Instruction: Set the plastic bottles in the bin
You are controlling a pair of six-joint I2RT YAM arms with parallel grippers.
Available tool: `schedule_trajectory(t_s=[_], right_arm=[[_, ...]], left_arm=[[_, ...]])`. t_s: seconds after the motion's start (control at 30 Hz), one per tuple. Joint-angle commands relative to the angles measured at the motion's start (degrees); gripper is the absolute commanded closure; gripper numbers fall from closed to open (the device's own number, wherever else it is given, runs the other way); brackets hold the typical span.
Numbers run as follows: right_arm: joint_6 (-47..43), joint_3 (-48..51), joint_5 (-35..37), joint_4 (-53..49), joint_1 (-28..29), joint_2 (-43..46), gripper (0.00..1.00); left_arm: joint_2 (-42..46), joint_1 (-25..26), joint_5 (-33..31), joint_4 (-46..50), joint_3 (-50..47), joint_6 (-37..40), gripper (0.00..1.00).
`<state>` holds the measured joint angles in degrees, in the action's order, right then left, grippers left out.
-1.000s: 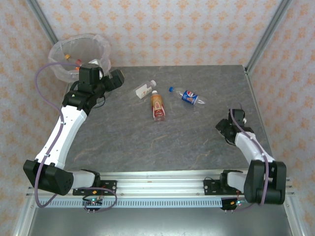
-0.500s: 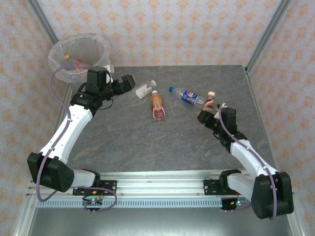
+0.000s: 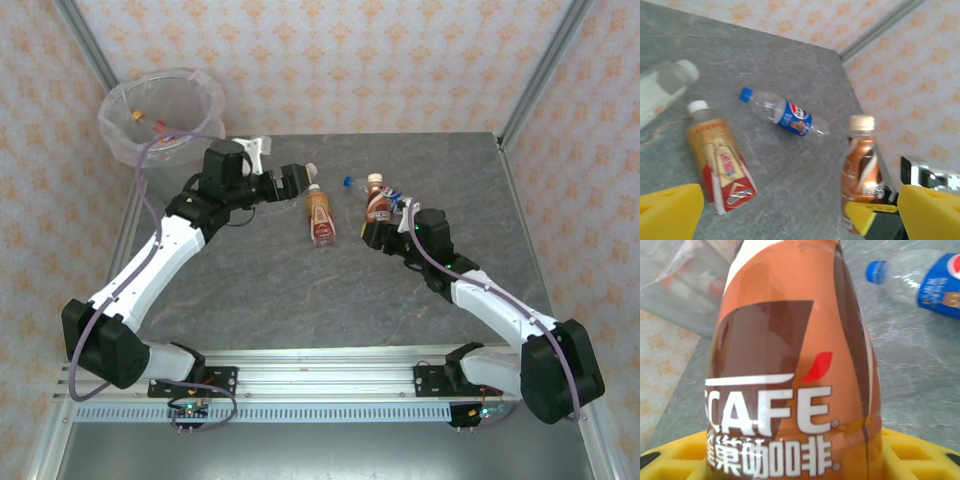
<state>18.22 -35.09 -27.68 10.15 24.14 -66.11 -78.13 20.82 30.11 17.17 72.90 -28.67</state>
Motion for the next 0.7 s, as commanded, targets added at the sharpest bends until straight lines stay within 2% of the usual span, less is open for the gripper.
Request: schedule_trajectory(t_s=[0.0, 0.33, 0.53, 0.67], right_arm=[[-3.3, -3.7, -2.2, 3.3, 2.3, -1.0, 0.46], [-7.4, -10.3, -6.1, 5.7, 8.7, -7.1, 0.46], [-6.7, -11.5, -6.2, 9.5, 12.2, -9.6, 0.46], [-5.8, -11.7, -5.3, 11.1, 13.0, -10.4, 0.46]], left_arm=[[-0.8, 2.2, 1.9, -3.1, 0.6, 3.6, 0.00], [-4.5, 4.0, 3.9, -6.7, 3.2, 2.2, 0.02], [-4.6, 4.1, -0.3, -15.0, -0.1, -4.4, 0.09], [-5.8, 4.2, 0.0, -14.8, 0.7, -4.8, 0.12]])
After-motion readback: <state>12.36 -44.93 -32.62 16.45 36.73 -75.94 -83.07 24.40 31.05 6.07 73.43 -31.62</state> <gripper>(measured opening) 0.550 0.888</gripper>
